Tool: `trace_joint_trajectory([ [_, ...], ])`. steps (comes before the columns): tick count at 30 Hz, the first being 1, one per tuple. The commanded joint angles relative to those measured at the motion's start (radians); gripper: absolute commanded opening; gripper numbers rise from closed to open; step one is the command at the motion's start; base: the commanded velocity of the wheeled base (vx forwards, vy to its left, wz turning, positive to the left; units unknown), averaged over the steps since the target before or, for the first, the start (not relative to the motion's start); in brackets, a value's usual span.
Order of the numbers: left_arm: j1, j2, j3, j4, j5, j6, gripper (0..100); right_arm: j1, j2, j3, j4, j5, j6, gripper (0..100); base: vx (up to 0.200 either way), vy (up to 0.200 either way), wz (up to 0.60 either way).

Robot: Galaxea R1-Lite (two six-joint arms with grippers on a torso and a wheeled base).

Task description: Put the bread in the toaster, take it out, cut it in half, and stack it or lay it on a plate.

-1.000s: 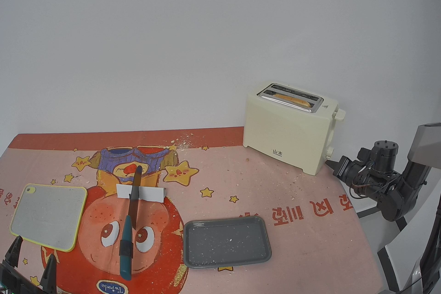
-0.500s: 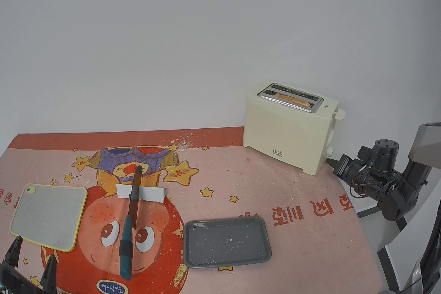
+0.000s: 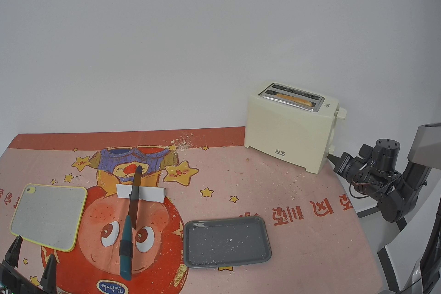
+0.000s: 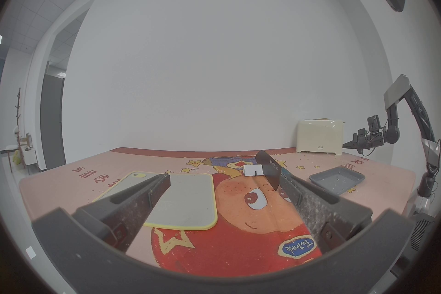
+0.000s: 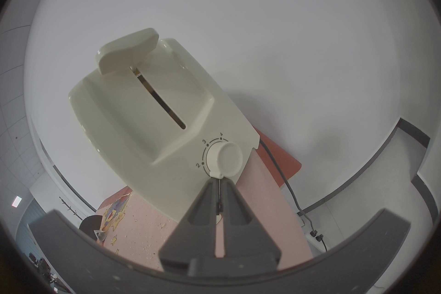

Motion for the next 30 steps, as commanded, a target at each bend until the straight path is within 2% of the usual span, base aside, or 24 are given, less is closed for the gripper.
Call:
trace_joint_trajectory([
  [1,0.0,-0.004,0.018,0.0,0.0,0.0,100,0.01,0.007,0.01,0.001,0.001,-0.001,0,0.0,0.0,0.0],
  [11,0.0,-0.004,0.018,0.0,0.0,0.0,100,0.009,-0.01,0.033,0.007,-0.001,-0.001,0,0.0,0.0,0.0],
  [15,0.0,-0.004,0.018,0.0,0.0,0.0,100,0.001,-0.082,0.048,0.021,0.001,-0.002,0,0.0,0.0,0.0],
  [26,0.0,-0.004,0.018,0.0,0.0,0.0,100,-0.014,-0.369,0.028,0.229,0.01,-0.005,0,0.0,0.0,0.0],
  [29,0.0,-0.004,0.018,0.0,0.0,0.0,100,-0.014,-0.422,0.031,0.255,0.004,-0.042,0,0.0,0.0,0.0],
  [30,0.0,-0.004,0.018,0.0,0.0,0.0,100,-0.014,-0.441,0.034,0.262,0.002,-0.079,0,0.0,0.0,0.0],
])
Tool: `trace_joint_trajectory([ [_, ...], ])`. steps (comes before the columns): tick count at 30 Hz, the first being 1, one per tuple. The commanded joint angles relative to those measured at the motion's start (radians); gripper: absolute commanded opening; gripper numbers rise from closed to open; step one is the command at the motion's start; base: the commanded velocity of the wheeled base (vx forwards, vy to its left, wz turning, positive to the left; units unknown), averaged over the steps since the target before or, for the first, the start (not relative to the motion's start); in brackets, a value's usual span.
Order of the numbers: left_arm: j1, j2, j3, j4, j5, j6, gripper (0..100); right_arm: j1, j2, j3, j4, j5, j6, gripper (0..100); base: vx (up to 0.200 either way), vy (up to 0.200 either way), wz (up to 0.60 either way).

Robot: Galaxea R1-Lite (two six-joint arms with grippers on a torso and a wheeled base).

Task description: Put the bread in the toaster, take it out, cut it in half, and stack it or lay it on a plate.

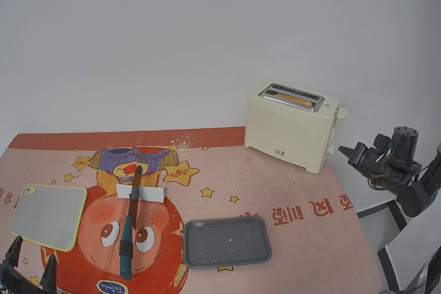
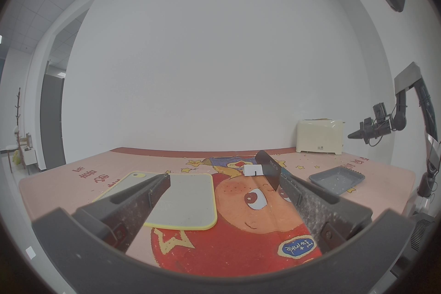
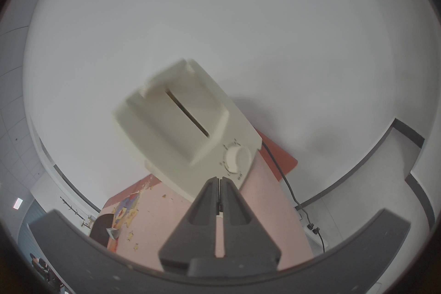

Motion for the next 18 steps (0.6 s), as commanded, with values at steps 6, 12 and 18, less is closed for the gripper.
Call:
trace_joint_trajectory([
  [6,0.0,-0.004,0.018,0.0,0.0,0.0,100,-0.039,-0.143,-0.064,0.038,-0.007,-0.17,0,0.0,0.0,0.0],
  [12,0.0,-0.005,0.018,0.0,0.0,0.0,100,-0.085,-0.079,-0.233,0.181,-0.005,-0.199,0,0.0,0.0,0.0],
  [18,0.0,-0.004,0.018,0.0,0.0,0.0,100,-0.093,-0.044,-0.352,0.287,0.004,-0.198,0,0.0,0.0,0.0],
])
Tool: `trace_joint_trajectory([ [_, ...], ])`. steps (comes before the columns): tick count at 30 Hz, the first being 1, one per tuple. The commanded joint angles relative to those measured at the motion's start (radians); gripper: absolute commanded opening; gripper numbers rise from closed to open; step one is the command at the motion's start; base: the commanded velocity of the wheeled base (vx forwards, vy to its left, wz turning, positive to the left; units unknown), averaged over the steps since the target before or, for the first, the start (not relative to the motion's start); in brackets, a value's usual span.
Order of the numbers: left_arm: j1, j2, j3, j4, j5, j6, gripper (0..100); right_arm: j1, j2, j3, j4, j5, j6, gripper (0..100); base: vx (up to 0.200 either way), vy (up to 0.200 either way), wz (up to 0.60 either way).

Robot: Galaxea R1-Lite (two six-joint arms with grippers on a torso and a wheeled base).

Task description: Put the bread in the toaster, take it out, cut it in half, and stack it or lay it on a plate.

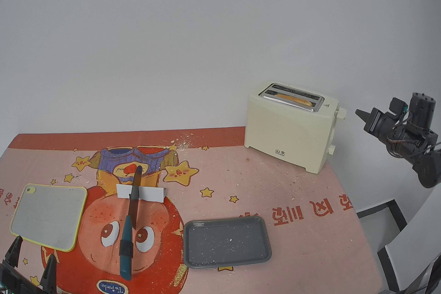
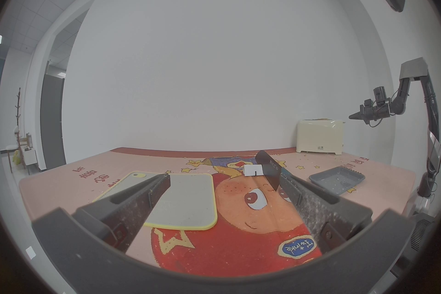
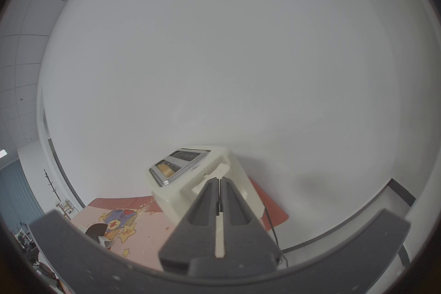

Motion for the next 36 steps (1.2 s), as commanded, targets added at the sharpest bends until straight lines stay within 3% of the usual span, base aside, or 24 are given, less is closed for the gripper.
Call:
trace_joint_trajectory([
  [1,0.0,-0.005,0.018,0.0,0.0,0.0,100,-0.013,0.055,-0.103,0.044,0.005,-0.003,0,0.0,0.0,0.0],
  [36,0.0,-0.004,0.018,0.0,0.0,0.0,100,0.047,0.174,-0.086,0.042,0.003,-0.004,0,0.0,0.0,0.0],
])
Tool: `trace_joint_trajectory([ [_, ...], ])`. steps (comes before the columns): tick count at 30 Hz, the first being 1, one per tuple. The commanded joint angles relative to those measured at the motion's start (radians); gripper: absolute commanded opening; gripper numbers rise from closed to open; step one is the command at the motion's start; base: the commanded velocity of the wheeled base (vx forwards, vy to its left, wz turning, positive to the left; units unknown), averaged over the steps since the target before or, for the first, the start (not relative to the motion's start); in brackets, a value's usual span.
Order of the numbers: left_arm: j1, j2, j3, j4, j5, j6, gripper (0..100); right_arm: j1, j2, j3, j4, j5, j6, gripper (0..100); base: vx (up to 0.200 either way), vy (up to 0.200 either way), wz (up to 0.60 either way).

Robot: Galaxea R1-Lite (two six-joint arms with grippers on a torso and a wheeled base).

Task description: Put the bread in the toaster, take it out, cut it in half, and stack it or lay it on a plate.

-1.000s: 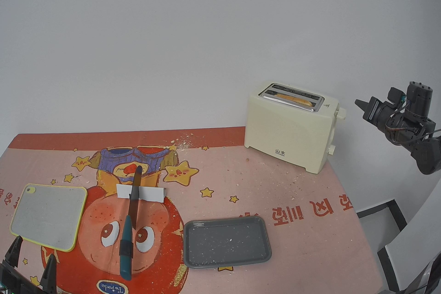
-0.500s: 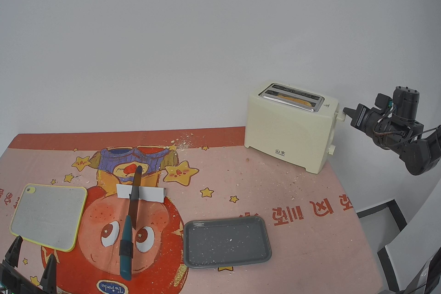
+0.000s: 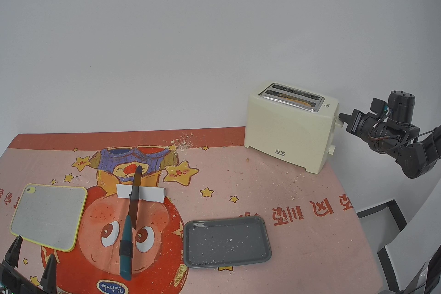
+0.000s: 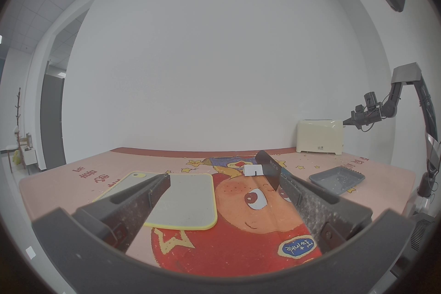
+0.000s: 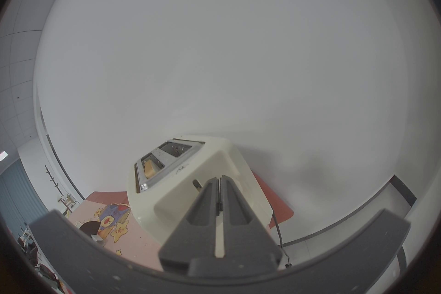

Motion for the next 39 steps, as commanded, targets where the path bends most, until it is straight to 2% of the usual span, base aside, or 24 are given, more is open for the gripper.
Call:
trace_joint_trajectory([
  [1,0.0,-0.004,0.018,0.0,0.0,0.0,100,-0.001,0.027,0.011,-0.004,0.0,0.0,0,0.0,0.0,0.0],
  [29,0.0,-0.004,0.018,0.0,0.0,0.0,100,0.005,0.076,0.045,-0.014,-0.003,0.0,0,0.0,0.0,0.0],
  [36,0.0,-0.004,0.018,0.0,0.0,0.0,100,0.024,-0.048,0.053,-0.004,-0.006,0.006,0,0.0,0.0,0.0],
  [39,0.0,-0.004,0.018,0.0,0.0,0.0,100,0.025,-0.117,0.085,-0.002,-0.008,0.009,0,0.0,0.0,0.0],
])
